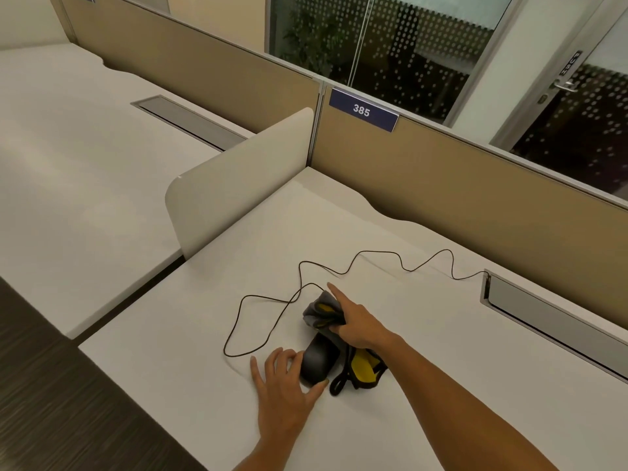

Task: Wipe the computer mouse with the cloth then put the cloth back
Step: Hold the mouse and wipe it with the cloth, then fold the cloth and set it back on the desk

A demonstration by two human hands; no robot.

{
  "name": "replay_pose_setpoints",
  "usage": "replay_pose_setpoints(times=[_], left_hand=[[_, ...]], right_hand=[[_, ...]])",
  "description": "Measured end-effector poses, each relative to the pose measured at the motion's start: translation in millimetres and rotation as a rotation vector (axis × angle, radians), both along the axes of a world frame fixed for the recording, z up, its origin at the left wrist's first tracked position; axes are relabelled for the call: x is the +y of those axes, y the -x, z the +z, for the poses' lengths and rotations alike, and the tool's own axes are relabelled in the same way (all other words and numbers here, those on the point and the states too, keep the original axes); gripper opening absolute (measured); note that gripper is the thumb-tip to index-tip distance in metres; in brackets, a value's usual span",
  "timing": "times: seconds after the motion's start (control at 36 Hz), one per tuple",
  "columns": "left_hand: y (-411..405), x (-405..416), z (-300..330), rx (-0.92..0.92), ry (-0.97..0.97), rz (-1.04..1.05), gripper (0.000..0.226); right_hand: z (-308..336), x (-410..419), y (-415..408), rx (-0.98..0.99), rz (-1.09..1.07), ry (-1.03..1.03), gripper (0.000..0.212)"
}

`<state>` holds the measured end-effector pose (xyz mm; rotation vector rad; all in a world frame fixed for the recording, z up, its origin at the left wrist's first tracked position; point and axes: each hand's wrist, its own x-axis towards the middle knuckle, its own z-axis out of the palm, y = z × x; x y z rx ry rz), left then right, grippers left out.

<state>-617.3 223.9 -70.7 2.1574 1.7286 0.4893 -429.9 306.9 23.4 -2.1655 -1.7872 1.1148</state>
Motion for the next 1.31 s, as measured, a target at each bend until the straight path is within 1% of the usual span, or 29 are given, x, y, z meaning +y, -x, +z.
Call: replay_pose_setpoints(times=[0.17, 0.28, 0.44, 0.56, 0.61, 0.67, 0.75, 0.78, 0.89, 0.94, 1.03, 1.08, 1.14, 1.22, 1.25, 1.31], left_hand=[[0, 0, 1, 0.000, 0.005, -0.002, 0.064], [-1, 0, 3, -0.021, 0.001, 0.001, 0.062], [0, -1, 3, -0.029, 0.000, 0.001, 0.060], [-2, -2, 5, -0.029, -0.002, 0.025, 0.061], [-2, -3, 5, -0.022, -0.005, 0.017, 0.062], [-2, -3, 6, -0.016, -0.007, 0.000, 0.060], [-2, -4, 10, -0.032, -0.017, 0.000, 0.052], [-1, -3, 11, -0.036, -0.013, -0.006, 0.052], [2, -3, 8, -0.039, 0.007, -0.023, 0.062], [3, -2, 6, -0.066, 0.012, -0.021, 0.071], [4, -1, 6, -0.063, 0.024, -0.020, 0.081], [5, -1, 6, -0.046, 0.041, -0.021, 0.091], [5, -1, 7, -0.044, 0.063, -0.022, 0.096], [4, -3, 13, -0.072, 0.128, -0.020, 0.099], [4, -4, 16, -0.101, 0.143, -0.003, 0.099], [2, -5, 23, -0.188, 0.141, 0.047, 0.090]], right_hand=[[5, -5, 8, -0.013, 0.051, 0.055, 0.095], [4, -18, 16, 0.004, 0.020, 0.038, 0.097], [2, -42, 20, 0.081, -0.054, 0.008, 0.102], [4, -58, 29, 0.125, -0.052, 0.019, 0.104], [3, -67, 34, 0.166, -0.050, 0.038, 0.102], [4, -77, 35, 0.251, -0.083, 0.047, 0.095], [12, -99, 29, 0.418, -0.164, 0.043, 0.066], [13, -108, 25, 0.477, -0.215, 0.050, 0.063], [8, -145, 2, 0.695, -0.456, 0.066, 0.062], [6, -164, -15, 0.793, -0.605, 0.061, 0.062], [7, -193, -34, 0.906, -0.832, 0.008, 0.060], [11, -211, -42, 0.993, -0.942, -0.033, 0.058], [15, -226, -49, 1.066, -1.021, -0.073, 0.053], [24, -243, -54, 1.113, -1.089, -0.138, 0.050], [26, -247, -55, 1.122, -1.109, -0.158, 0.049], [30, -255, -58, 1.145, -1.149, -0.209, 0.050]])
